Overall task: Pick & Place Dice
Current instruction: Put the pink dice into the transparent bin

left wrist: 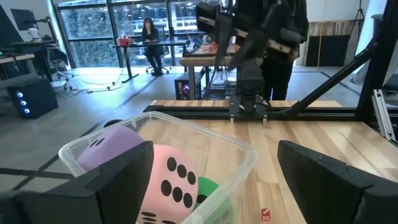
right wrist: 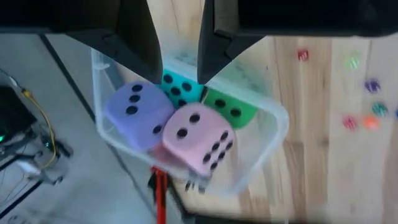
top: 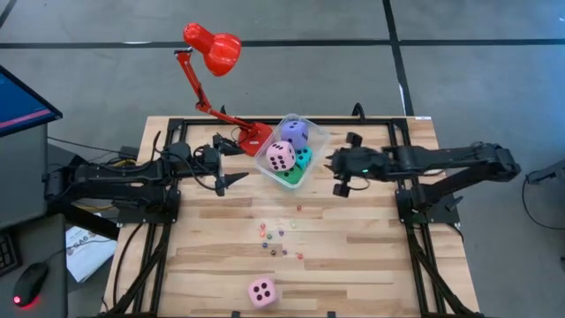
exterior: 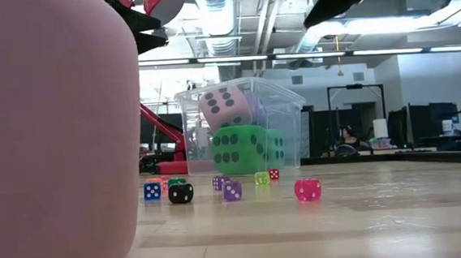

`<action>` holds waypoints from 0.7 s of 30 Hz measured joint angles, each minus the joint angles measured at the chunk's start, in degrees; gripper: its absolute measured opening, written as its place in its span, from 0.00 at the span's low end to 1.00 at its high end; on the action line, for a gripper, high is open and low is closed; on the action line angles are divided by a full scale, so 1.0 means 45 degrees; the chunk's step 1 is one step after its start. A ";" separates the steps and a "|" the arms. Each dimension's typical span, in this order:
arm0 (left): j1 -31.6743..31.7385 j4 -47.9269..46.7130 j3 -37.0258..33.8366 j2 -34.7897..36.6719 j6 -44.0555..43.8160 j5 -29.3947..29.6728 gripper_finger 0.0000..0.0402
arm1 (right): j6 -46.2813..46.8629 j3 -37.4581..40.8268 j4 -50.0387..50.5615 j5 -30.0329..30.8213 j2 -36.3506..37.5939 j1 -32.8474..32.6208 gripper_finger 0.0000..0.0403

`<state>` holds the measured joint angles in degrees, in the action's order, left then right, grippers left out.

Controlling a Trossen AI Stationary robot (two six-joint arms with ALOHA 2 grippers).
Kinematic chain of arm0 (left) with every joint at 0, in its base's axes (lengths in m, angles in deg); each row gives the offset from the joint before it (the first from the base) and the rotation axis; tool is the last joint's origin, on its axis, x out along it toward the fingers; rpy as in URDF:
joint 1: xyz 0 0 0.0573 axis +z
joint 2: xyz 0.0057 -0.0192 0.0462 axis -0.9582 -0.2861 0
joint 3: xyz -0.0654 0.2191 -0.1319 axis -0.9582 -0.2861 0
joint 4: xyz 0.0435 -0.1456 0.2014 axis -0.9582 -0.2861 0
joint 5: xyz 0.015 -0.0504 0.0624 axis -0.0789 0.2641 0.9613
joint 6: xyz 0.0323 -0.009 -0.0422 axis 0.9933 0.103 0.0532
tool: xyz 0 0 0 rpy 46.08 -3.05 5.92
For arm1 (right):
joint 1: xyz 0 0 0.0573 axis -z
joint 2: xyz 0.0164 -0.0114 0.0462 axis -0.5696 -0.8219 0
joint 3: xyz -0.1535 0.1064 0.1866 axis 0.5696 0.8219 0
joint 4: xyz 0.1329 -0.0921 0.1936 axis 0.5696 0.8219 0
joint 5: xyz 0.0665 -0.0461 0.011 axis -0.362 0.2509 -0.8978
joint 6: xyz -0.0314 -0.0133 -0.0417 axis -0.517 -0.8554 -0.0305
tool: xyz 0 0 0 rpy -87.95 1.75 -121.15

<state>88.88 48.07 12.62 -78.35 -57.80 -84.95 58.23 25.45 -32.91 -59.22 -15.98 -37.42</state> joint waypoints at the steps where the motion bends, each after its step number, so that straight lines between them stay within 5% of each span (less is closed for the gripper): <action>1: -0.0005 0.0004 0.0000 -0.0002 -0.0002 0.0001 0.83 | 0.0000 0.0290 -0.0267 0.0006 0.0403 0.0000 0.24; 10: -0.0004 -0.0001 0.0000 0.0001 -0.0001 0.0001 0.83 | -0.0943 0.3220 -0.3594 0.0028 0.3337 0.0429 0.24; 21: -0.0001 -0.0001 0.0000 0.0003 -0.0002 0.0001 0.83 | -0.0960 0.5927 -0.5589 -0.0355 0.5008 0.2008 0.24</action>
<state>88.88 48.07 12.62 -78.34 -57.81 -84.94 53.91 52.12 -58.06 -60.81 6.56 -28.39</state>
